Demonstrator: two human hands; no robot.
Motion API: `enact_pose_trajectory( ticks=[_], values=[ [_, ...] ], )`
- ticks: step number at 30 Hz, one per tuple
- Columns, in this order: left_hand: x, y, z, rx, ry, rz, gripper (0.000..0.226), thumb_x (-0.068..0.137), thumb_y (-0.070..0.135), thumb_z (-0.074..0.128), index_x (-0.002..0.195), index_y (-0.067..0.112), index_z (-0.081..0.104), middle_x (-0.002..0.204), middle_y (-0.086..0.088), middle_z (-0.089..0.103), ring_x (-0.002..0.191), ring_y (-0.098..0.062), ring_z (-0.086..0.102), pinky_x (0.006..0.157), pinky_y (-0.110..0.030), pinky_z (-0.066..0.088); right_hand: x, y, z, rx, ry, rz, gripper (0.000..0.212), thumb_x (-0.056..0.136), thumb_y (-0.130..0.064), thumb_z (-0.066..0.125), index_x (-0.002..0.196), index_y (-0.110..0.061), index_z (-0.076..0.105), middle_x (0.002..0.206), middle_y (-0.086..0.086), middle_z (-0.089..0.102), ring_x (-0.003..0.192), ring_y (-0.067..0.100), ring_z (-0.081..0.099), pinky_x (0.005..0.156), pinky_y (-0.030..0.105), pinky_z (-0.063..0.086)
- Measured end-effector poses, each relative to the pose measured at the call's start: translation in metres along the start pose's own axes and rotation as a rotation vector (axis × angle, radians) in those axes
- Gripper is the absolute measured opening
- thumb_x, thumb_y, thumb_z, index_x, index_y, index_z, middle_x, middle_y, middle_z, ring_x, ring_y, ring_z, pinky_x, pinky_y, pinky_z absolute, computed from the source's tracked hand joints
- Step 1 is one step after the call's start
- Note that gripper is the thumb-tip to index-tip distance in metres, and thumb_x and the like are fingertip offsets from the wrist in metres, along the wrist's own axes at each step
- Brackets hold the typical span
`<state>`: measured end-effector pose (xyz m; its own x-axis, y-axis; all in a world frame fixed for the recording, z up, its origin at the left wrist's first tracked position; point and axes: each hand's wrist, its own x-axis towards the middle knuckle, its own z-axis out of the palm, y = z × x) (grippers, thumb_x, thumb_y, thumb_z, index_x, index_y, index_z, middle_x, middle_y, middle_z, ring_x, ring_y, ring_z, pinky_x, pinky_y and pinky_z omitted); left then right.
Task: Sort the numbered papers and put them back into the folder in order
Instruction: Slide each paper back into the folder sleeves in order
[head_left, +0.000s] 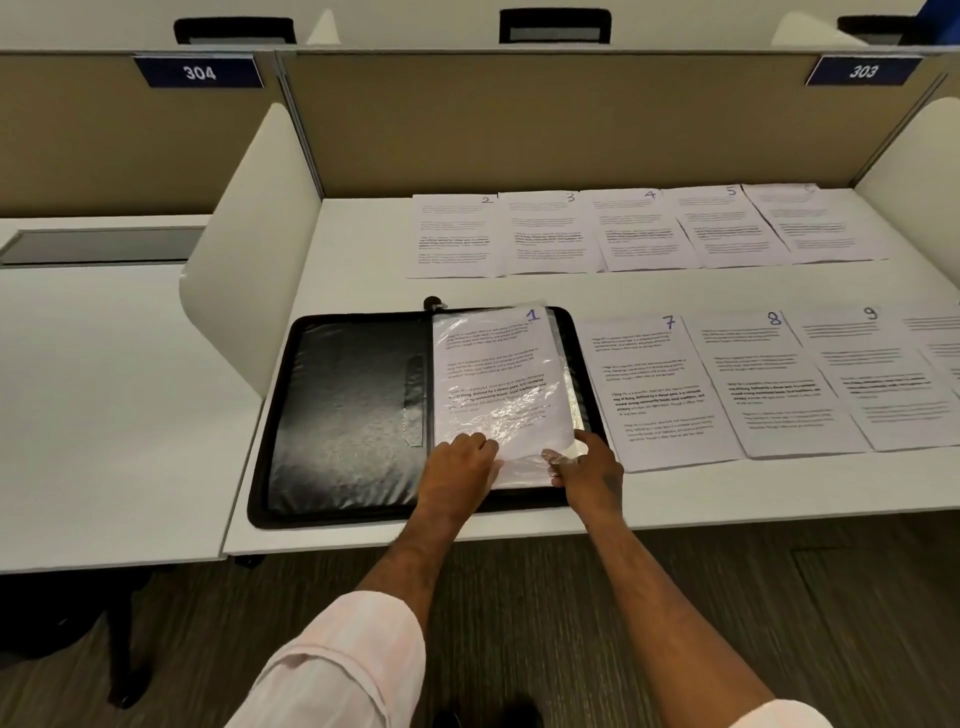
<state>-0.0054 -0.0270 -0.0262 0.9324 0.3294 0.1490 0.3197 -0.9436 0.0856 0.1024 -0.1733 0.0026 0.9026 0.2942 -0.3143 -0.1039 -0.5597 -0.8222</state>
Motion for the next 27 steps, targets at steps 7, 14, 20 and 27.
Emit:
enact_pose_trajectory(
  ticks=[7, 14, 20, 27],
  values=[
    [0.009, 0.004, -0.009, 0.032, -0.045, -0.063, 0.019, 0.092, 0.031, 0.062, 0.103, 0.017, 0.064, 0.096, -0.001, 0.067, 0.084, -0.021, 0.064, 0.064, -0.033, 0.046, 0.000, 0.001, -0.002, 0.013, -0.045, 0.016, 0.049, 0.084, -0.019, 0.075, 0.129, -0.019, 0.056, 0.097, 0.002, 0.068, 0.071, 0.012, 0.070, 0.069, 0.028, 0.059],
    [0.004, 0.012, -0.024, -0.094, -0.114, -0.061, 0.044, 0.088, 0.035, 0.055, 0.129, 0.019, 0.052, 0.117, -0.002, 0.062, 0.098, -0.022, 0.062, 0.078, -0.037, 0.054, -0.020, -0.018, -0.003, -0.089, 0.012, -0.097, 0.017, 0.096, -0.028, 0.054, 0.095, -0.018, 0.068, 0.088, 0.003, 0.073, 0.072, 0.007, 0.066, 0.063, 0.019, 0.049],
    [-0.006, 0.012, -0.052, -0.227, 0.002, -0.172, 0.092, 0.087, 0.044, 0.062, 0.157, 0.021, 0.007, 0.117, -0.007, 0.066, 0.090, -0.026, 0.068, 0.072, -0.040, 0.057, -0.060, -0.076, 0.017, -0.420, 0.097, -0.543, 0.032, 0.100, -0.032, 0.045, 0.094, -0.012, 0.071, 0.091, 0.001, 0.072, 0.077, 0.012, 0.066, 0.063, 0.014, 0.043],
    [-0.040, -0.055, -0.095, -0.406, 0.344, -0.445, 0.070, 0.096, 0.027, 0.058, 0.154, 0.018, 0.020, 0.077, -0.010, 0.067, 0.062, -0.025, 0.064, 0.060, -0.038, 0.057, -0.098, -0.118, 0.070, -0.460, 0.095, -1.010, 0.022, 0.085, -0.034, 0.059, 0.088, -0.019, 0.075, 0.081, -0.003, 0.073, 0.064, 0.012, 0.067, 0.058, 0.014, 0.043]
  ],
)
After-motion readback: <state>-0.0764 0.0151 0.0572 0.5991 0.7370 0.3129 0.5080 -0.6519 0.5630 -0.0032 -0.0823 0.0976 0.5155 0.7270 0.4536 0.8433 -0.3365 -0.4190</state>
